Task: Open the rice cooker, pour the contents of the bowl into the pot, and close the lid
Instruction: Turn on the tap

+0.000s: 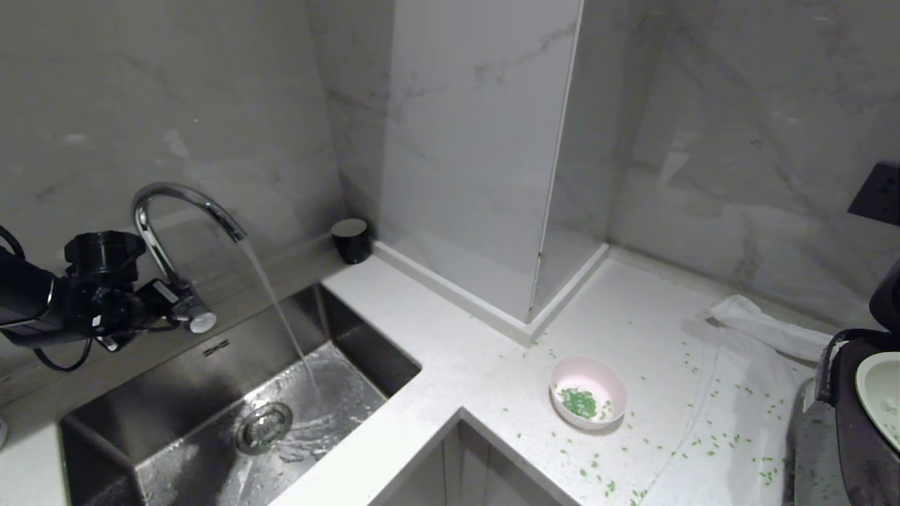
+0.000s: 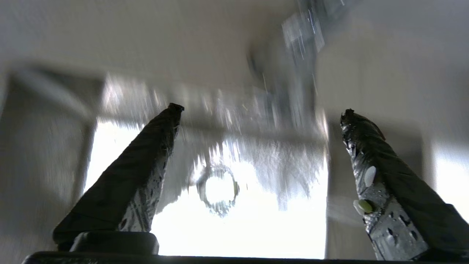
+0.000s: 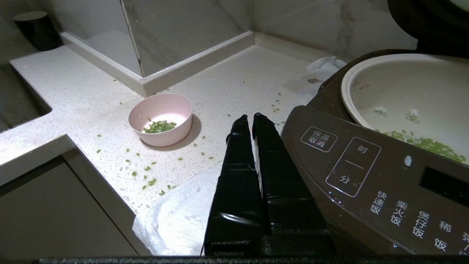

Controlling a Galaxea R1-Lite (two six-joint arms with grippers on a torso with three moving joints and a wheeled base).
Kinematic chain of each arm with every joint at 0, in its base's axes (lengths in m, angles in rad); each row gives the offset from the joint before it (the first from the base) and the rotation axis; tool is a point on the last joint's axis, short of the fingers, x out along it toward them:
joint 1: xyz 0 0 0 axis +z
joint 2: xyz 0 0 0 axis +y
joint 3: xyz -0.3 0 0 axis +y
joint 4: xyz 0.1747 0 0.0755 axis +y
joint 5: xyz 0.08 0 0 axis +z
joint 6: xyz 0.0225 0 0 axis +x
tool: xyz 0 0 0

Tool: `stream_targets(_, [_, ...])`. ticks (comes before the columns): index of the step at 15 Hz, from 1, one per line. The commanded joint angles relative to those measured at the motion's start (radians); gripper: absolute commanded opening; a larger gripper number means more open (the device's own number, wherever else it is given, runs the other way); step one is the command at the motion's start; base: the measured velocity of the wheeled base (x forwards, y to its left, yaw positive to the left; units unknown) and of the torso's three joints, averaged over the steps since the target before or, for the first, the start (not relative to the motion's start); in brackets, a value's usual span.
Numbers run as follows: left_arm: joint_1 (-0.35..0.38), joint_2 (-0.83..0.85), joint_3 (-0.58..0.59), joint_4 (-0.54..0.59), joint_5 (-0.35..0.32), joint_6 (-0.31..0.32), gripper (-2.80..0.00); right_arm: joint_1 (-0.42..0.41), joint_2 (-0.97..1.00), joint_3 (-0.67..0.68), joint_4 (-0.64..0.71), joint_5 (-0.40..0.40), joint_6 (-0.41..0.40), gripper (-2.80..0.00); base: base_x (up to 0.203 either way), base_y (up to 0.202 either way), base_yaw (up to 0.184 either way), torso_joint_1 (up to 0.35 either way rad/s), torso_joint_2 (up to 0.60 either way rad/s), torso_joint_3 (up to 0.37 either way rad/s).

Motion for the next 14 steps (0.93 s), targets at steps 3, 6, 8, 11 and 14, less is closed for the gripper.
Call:
stream_targets(3, [-0.01,-0.288,0.304,-0.068,-0.236,0.076,0.0,0.0,0.0,0.002,0.0,0.0,-0.001,-2.8,0.0,0.0,0.0,0.0,0.0,0.0])
stream_targets(6, [-0.027,-0.389,0.511,-0.254,-0.322,0.199,0.0,0.0,0.0,0.002,0.0,0.0,-0.001,-2.8,0.0,0.0,0.0,0.0,0.0,0.0])
stream_targets(8, [-0.052,-0.45,0.683,-0.391,-0.38,0.266,0.0,0.0,0.0,0.002,0.0,0.001,-0.001,-2.8,0.0,0.0,0.0,0.0,0.0,0.0])
stream_targets(11, [-0.081,-0.567,0.913,-0.66,-0.488,0.343,-2.8,0.0,0.0,0.002,0.0,0.0,-0.001,-2.8,0.0,0.0,0.0,0.0,0.0,0.0])
stream_targets(14, [-0.102,-0.727,0.994,-0.744,-0.53,0.403,-2.8,0.0,0.0,0.002,0.0,0.0,-0.001,-2.8,0.0,0.0,0.0,0.0,0.0,0.0])
